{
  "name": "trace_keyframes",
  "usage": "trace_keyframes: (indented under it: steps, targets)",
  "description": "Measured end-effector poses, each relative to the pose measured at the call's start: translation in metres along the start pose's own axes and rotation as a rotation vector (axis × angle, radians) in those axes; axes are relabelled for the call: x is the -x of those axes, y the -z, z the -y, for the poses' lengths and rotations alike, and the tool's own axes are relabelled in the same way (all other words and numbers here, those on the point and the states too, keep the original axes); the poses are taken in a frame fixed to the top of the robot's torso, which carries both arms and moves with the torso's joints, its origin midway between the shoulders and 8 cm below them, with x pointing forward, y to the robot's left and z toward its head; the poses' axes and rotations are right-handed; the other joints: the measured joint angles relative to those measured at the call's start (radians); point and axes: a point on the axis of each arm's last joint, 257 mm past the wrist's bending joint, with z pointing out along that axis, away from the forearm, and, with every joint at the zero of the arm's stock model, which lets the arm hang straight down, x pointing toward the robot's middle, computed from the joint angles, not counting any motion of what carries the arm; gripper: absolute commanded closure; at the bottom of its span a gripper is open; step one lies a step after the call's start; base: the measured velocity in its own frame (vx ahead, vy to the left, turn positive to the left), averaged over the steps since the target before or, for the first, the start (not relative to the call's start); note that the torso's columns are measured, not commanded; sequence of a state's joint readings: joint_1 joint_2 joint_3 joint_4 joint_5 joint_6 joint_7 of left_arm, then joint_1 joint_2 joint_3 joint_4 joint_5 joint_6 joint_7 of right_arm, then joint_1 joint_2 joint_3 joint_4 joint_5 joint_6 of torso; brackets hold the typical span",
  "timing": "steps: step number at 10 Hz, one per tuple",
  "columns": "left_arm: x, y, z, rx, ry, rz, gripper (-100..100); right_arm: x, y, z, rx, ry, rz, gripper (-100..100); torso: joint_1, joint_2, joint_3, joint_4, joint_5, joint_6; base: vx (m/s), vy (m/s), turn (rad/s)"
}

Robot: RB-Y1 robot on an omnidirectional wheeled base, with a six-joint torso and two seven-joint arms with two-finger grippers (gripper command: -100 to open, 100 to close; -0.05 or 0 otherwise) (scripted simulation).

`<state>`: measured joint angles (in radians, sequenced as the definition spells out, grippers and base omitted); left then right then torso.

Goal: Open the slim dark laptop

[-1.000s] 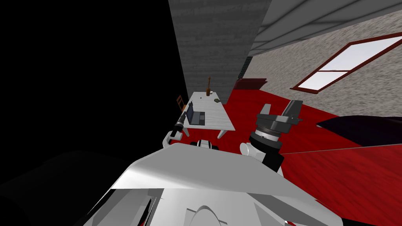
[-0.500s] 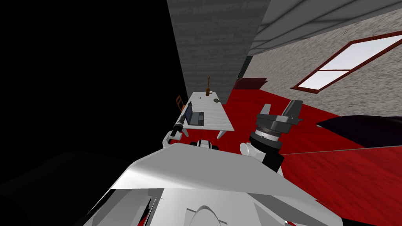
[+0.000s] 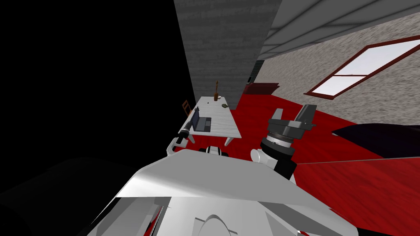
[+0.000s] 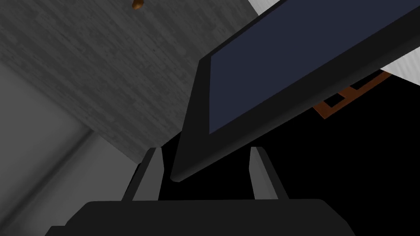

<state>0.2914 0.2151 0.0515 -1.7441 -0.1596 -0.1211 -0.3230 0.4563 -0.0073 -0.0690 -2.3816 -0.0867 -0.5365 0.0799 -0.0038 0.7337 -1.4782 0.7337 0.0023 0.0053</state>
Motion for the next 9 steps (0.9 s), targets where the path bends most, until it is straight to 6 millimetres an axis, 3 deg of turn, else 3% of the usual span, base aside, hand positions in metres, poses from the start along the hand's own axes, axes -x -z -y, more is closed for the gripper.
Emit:
trace_keyframes:
  steps: [4, 9]
  targets:
    - [0.004, 0.009, -0.010, 0.000, -0.162, -0.012, 100, 0.000, 0.000, 0.000, 0.000, 0.000, 0.000, 0, 0.007, 0.004, 0.002, 0.003, 0.000, -0.004, 0.036, -0.124, 0.035]
    - [-0.013, 0.011, -0.019, -0.030, -0.343, -0.027, 100, 0.000, 0.000, 0.000, 0.000, 0.000, 0.000, 0, 0.007, -0.001, 0.000, 0.000, 0.001, -0.006, 0.038, -0.096, 0.069]
